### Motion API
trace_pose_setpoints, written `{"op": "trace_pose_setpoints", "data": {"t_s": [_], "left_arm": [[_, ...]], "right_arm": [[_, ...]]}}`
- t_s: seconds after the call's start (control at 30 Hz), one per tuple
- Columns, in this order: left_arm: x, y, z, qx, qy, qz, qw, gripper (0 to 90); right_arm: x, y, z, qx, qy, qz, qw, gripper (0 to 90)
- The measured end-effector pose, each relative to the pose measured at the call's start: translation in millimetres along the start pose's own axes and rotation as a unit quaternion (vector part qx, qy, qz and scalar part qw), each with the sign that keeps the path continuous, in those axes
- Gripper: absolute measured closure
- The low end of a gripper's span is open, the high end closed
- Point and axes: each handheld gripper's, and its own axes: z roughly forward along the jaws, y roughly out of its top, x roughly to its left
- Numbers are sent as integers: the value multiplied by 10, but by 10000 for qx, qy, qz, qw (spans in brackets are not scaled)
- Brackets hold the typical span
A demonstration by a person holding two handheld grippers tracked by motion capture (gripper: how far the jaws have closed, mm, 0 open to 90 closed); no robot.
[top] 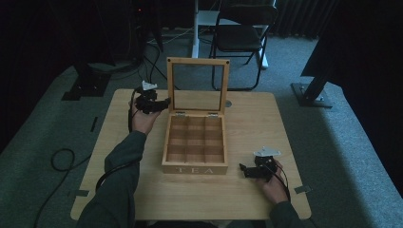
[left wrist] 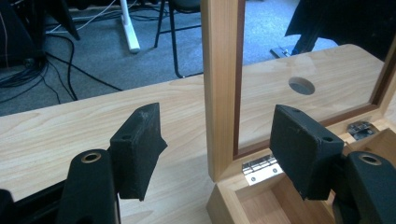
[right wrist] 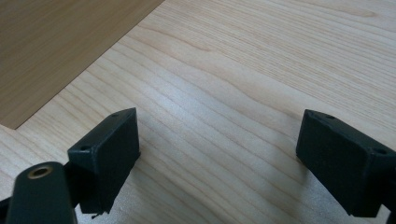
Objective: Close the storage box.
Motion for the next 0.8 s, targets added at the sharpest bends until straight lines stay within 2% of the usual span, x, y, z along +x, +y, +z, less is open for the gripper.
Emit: {"op": "trace_pose_setpoints", "data": {"t_s": [0.23, 0.47, 0.67, 0.8], "left_arm": [[32, 37, 107, -24, 40, -67, 10000, 334], [51, 131, 206, -5, 68, 114, 9999, 331], [51, 218, 308, -61, -100, -14, 9999, 335], [2, 274, 363, -98, -189, 0, 9998, 344]], "right_arm": [[4, -1, -1, 0, -19, 16, 10000, 130], [7, -2, -2, -1, -35, 25, 10000, 130], [9, -3, -3, -1, -41, 35, 10000, 130], [9, -3, -3, -1, -41, 34, 10000, 130]]}}
